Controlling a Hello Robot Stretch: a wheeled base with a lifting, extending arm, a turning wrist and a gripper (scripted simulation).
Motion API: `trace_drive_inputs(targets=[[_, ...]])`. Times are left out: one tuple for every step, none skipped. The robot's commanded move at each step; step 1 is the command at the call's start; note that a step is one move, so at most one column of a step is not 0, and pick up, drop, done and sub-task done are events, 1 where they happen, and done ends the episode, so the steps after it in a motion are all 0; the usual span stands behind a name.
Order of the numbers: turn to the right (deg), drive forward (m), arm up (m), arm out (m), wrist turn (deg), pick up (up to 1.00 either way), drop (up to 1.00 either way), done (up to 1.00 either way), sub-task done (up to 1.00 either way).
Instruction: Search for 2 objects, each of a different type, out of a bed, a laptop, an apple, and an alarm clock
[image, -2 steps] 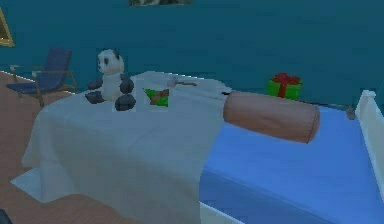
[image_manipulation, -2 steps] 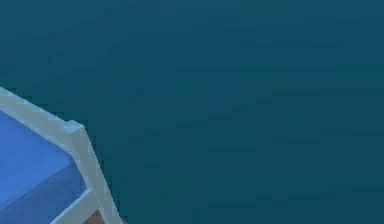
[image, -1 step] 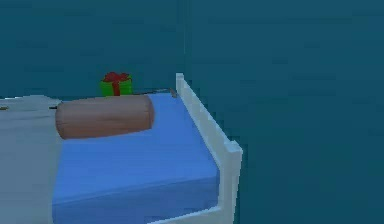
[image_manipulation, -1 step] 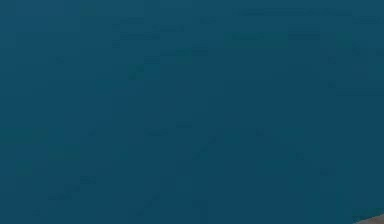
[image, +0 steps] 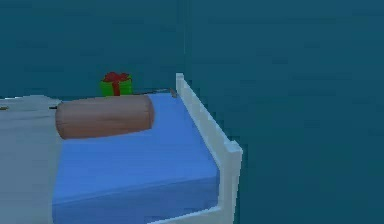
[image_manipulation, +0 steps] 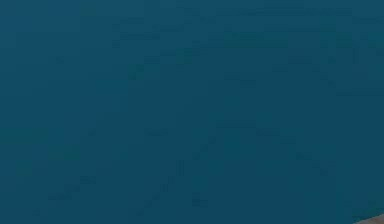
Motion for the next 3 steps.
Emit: trace_drive_inputs(targets=[[45.0, 0.0, 0.0, 0.0, 0.0, 0.0, 0.0, 0.0, 0.0], [-45.0, 0.0, 0.0, 0.0, 0.0, 0.0, 0.0, 0.0, 0.0], [-45.0, 0.0, 0.0, 0.0, 0.0, 0.0, 0.0, 0.0, 0.0]])
